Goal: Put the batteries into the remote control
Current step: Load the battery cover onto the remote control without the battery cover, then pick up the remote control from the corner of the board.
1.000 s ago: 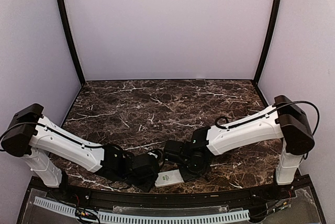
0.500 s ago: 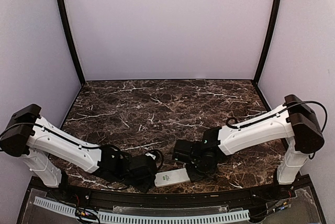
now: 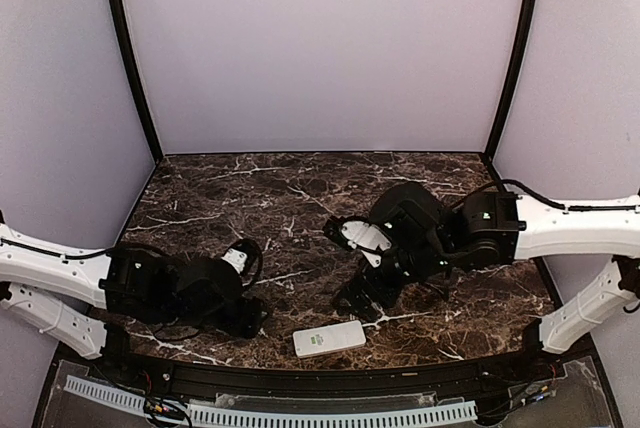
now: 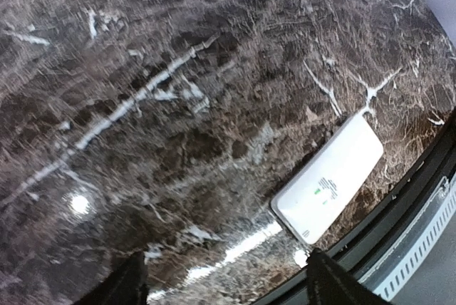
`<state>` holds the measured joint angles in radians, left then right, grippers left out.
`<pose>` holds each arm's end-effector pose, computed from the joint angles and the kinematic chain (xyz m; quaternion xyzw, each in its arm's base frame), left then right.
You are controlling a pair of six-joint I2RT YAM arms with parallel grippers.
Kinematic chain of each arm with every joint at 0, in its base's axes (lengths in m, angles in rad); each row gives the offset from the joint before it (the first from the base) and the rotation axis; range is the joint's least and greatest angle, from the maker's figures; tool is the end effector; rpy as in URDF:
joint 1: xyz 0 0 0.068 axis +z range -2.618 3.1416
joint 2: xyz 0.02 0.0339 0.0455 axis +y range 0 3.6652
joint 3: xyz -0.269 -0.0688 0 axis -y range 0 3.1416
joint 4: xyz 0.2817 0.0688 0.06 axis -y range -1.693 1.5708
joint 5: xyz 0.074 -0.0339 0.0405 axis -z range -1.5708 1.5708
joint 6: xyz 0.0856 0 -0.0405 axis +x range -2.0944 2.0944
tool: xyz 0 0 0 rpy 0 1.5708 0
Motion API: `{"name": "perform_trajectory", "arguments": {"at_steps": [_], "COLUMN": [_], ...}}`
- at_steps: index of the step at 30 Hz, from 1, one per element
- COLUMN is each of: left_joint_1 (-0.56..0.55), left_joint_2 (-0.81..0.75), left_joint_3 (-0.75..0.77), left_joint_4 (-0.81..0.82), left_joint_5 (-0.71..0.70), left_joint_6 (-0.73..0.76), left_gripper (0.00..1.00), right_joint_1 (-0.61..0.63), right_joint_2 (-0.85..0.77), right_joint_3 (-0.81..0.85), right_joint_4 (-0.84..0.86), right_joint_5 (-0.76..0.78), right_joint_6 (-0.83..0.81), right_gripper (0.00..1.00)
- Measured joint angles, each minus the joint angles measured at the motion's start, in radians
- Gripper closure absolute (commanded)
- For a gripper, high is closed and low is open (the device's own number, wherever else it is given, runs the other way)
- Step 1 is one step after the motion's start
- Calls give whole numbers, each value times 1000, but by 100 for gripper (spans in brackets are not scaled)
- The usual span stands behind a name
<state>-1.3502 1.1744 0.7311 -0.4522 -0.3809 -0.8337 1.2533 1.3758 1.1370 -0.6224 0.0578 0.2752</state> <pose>0.0950 -0.2782 0.1752 0.1760 0.9118 -0.2064 0.3084 0.1170 0.3401 0.2481 -0.4315 0.8322 0.2207 0.2694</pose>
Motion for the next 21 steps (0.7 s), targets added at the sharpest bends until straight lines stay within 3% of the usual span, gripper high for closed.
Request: {"name": "perform_trajectory", "arguments": {"at_steps": [4,9,16,21], "left_joint_1": [129,335,575,694], "left_joint_2": [-134,-212,-46,34], "left_joint_3": [0,-1,47,65], "left_joint_4": [-22,-4,32,89], "left_joint_5": [-25,11,158,286], "left_joint_6": [67,198,396,436], "left_gripper": [6,3,5,5], "right_joint_1": [11,23,30,30], "right_joint_2": [67,317,584,657], "right_joint_3": [55,159,222,256], "right_joint_4": [84,117,111,96], "right_joint_5": [-156,-261,-249,-237], "right_joint_6": [-267,-484,-619,-642], "right_gripper": [3,4,6,18]}}
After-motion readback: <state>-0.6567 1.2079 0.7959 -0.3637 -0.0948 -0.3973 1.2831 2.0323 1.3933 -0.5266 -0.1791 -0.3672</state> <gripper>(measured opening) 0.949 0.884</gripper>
